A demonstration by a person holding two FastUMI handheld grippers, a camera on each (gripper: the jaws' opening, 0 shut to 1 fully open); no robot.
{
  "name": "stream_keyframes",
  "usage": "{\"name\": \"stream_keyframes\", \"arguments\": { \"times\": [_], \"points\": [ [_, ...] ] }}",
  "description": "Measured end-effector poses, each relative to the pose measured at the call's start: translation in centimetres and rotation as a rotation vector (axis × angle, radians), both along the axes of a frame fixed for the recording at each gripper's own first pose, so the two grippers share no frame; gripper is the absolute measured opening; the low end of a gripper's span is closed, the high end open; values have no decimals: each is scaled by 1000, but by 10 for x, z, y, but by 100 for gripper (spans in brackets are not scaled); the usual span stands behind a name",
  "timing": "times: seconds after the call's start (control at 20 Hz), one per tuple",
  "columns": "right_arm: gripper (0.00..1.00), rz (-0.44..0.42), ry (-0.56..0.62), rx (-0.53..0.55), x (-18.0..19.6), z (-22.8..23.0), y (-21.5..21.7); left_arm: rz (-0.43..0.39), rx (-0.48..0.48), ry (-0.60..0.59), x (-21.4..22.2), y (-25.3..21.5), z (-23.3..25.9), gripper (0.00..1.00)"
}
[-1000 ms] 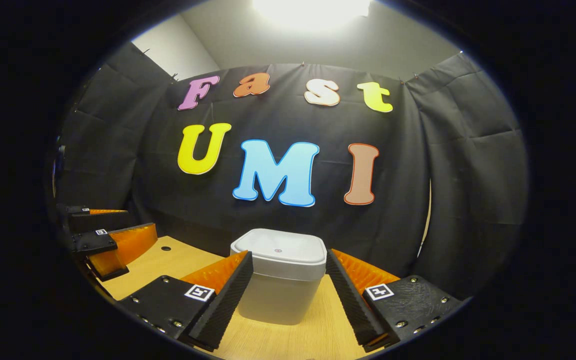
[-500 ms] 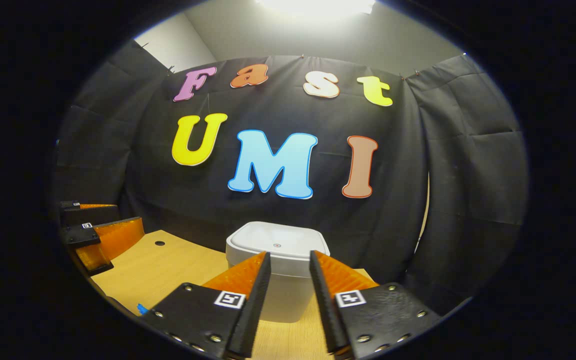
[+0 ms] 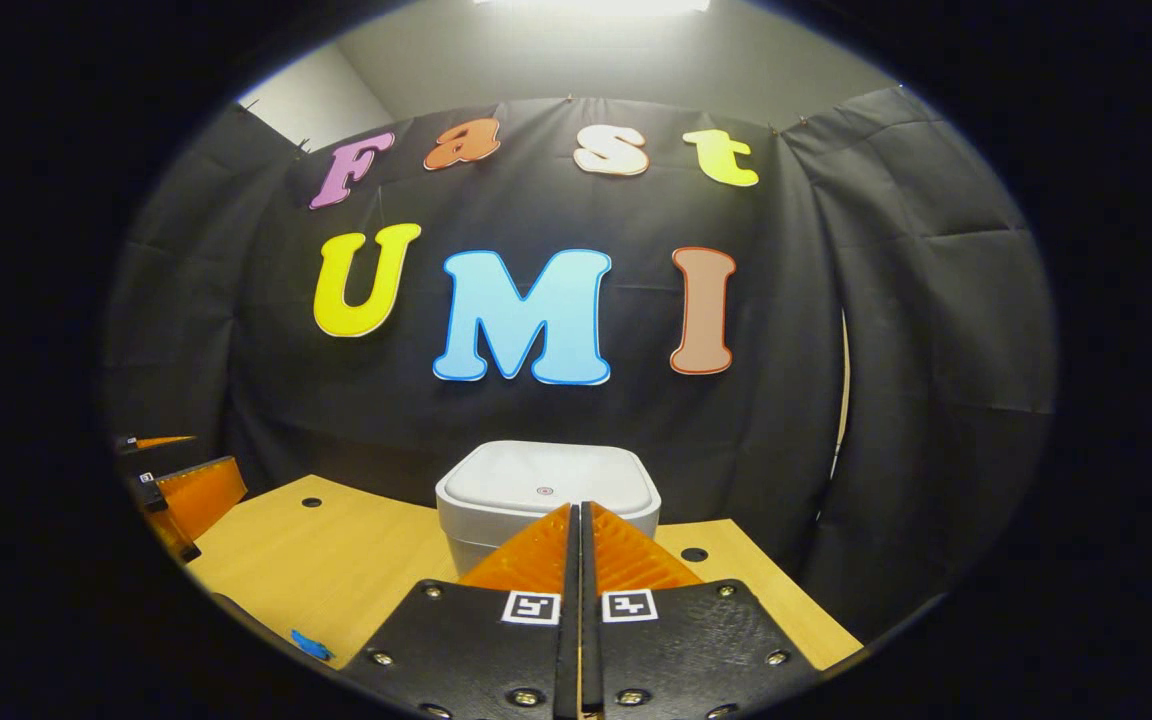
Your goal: Press the lid of the desktop garbage bin to open it, pick up the crumpled paper on the desktop and throw it into the bin, then pick up the pop can on the desktop and drop it into the bin, and finally close the garbage bin lid.
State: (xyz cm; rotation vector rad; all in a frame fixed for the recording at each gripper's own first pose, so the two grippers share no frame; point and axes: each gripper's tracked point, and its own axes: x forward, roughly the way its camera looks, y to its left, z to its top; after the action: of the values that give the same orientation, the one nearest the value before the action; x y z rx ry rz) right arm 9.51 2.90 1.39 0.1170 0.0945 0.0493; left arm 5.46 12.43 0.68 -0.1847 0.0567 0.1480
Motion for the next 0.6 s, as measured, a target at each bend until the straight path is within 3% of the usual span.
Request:
{"name": "stream_keyframes", "arguments": {
  "times": [0.1, 0.3, 0.35, 0.6],
  "points": [
    [1, 15, 8, -14, 20, -3, 4, 3, -4, 7, 0, 2, -2, 95],
    [1, 32, 16, -19, 64, -1, 7, 8, 0, 18, -3, 6, -7, 95],
    [1, 34, 23, -16, 73, -4, 8, 11, -1, 19, -4, 7, -8, 100],
    [1, 57, 75, -20, 105, -18, 18, 40, -11, 37, -7, 19, -16, 95]
  ]
}}
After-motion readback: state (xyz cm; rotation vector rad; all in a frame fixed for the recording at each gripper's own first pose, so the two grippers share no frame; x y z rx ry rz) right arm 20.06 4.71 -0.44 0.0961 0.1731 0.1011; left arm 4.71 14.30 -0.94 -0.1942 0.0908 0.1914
